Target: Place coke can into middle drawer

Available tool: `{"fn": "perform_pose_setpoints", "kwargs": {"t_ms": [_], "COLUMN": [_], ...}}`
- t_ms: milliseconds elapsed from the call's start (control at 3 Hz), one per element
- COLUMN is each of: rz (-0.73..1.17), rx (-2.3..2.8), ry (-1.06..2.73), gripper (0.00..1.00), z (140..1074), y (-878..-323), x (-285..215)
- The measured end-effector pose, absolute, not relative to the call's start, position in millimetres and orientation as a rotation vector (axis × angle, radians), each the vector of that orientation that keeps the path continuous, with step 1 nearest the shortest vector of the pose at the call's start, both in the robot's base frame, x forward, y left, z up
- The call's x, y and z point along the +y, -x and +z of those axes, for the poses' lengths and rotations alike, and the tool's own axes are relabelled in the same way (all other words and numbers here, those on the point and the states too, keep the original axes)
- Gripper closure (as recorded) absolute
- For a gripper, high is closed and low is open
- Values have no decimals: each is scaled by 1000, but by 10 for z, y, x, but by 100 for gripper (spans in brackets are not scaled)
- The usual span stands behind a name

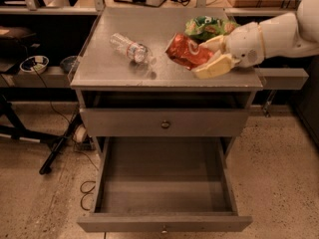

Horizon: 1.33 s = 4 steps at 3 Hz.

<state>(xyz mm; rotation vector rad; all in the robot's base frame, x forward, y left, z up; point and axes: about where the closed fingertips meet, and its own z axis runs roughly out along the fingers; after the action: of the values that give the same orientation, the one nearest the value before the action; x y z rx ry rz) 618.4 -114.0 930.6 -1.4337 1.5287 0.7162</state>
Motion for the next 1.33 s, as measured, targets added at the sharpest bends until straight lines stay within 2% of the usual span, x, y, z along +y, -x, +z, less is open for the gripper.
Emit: {"fn": "perform_pose_setpoints", "kwargs": {"t_ms": [1333], "rz": [532], "rx": [1842], "ry": [1183], "gripper": [100], "z": [8478], "y": [-5803], "x": [-1370]}}
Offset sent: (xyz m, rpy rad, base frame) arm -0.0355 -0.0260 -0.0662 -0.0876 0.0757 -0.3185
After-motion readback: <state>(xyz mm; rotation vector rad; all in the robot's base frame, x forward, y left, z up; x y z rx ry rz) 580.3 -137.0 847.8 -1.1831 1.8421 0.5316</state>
